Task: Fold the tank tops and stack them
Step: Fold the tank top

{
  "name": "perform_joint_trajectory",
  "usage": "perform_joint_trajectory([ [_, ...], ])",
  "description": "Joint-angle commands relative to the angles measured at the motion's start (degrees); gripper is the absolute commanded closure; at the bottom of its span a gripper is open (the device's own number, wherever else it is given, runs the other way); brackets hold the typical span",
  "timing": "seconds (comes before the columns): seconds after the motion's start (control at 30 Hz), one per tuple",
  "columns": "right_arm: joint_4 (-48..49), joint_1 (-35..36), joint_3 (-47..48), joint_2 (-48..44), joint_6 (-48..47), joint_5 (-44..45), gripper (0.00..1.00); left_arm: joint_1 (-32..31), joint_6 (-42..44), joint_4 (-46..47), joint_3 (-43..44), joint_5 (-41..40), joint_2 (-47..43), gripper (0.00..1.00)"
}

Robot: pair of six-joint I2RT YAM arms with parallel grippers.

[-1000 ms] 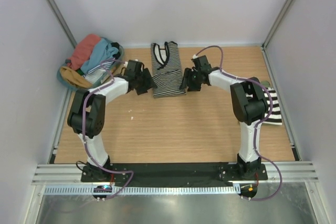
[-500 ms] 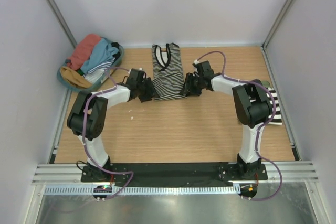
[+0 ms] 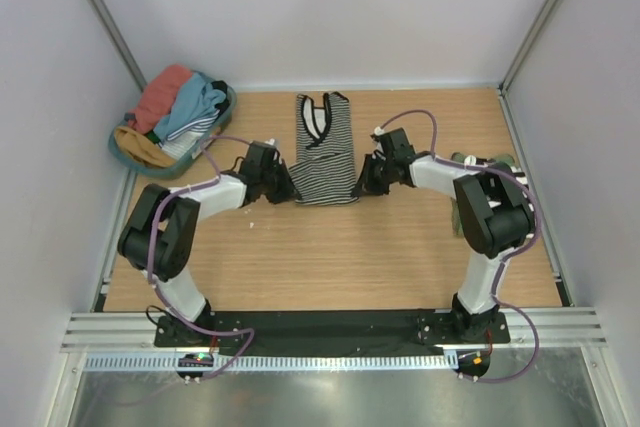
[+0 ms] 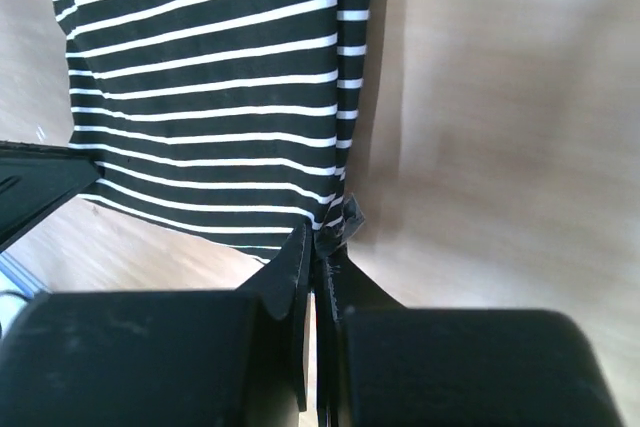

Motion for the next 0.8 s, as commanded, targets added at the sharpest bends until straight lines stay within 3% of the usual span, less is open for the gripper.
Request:
perform_joint_trajectory([
  [0.0,-1.76,1.15,-5.17,-6.70,0.30,0.75,0.99,-2.88,0.60,-1.32,-3.97,-1.02,-6.04,0.98],
  [0.07,-2.37,1.60,-9.65,-10.13,0.04,1.98,0.99,-4.81,-0.02,-1.41,-7.05,-1.28,-8.06,0.97],
  [0.13,-3.25,1.86,-12.55,-12.24,0.04,3.39,0.88,-6.48,-0.81,-1.41,-8.90,-1.98,-9.38,0.88],
  [0.17,-3.69,1.86,-15.35,-14.69,-0.31,3.83,0.67,-8.05,-1.51,-1.67,-10.56,-3.21,-10.96,0.80],
  [0.2,-3.52,1.77,-16.77,-15.84,-0.57,4.44,0.60,-8.68,-2.04,-1.85,-11.36,-4.09,-11.84,0.60],
  [0.3,-4.13,1.86,-19.77,-20.33,-1.62,6.37,0.49,-9.12,-3.45,-2.29,-13.91,-7.60,-15.70,0.35],
  [0.37,-5.79,1.77,-18.11,-21.12,-2.50,8.66,0.50,-8.86,-2.84,-4.38,-12.52,-10.15,-16.68,0.30],
  [0.5,-8.09,1.77,-12.93,-20.60,-4.26,11.30,0.56,-7.19,0.59,-9.75,-5.05,-10.43,-14.94,0.31],
  [0.77,-8.70,1.95,-0.98,-12.26,-4.27,12.45,0.53,-4.82,0.51,-10.73,3.92,-10.33,-7.73,0.35],
])
